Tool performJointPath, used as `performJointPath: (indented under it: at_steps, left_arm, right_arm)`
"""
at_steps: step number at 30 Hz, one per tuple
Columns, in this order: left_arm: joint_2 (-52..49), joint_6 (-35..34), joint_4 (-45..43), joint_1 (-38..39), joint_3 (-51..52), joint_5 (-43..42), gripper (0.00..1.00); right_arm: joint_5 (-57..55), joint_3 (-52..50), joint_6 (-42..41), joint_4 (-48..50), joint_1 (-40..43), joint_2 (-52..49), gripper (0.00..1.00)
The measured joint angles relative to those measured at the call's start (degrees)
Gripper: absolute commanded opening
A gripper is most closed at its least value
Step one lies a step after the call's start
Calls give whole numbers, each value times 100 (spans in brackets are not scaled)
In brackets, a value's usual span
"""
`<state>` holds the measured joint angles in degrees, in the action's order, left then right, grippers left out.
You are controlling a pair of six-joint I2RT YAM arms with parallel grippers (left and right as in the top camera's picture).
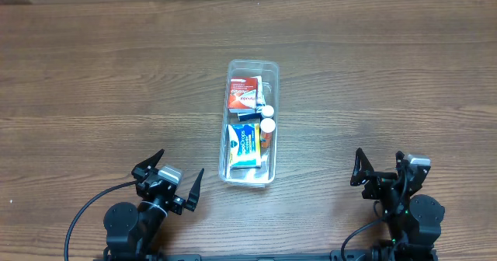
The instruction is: Pack container
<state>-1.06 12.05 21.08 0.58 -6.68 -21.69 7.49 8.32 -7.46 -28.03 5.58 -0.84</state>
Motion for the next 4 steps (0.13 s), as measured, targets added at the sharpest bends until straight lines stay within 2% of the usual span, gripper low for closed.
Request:
performJointPath:
  at_steps: [4]
  left_arm:
    - [0,0,0,0,0,0,100]
  right_arm:
    - [0,0,-2,0,0,0,100]
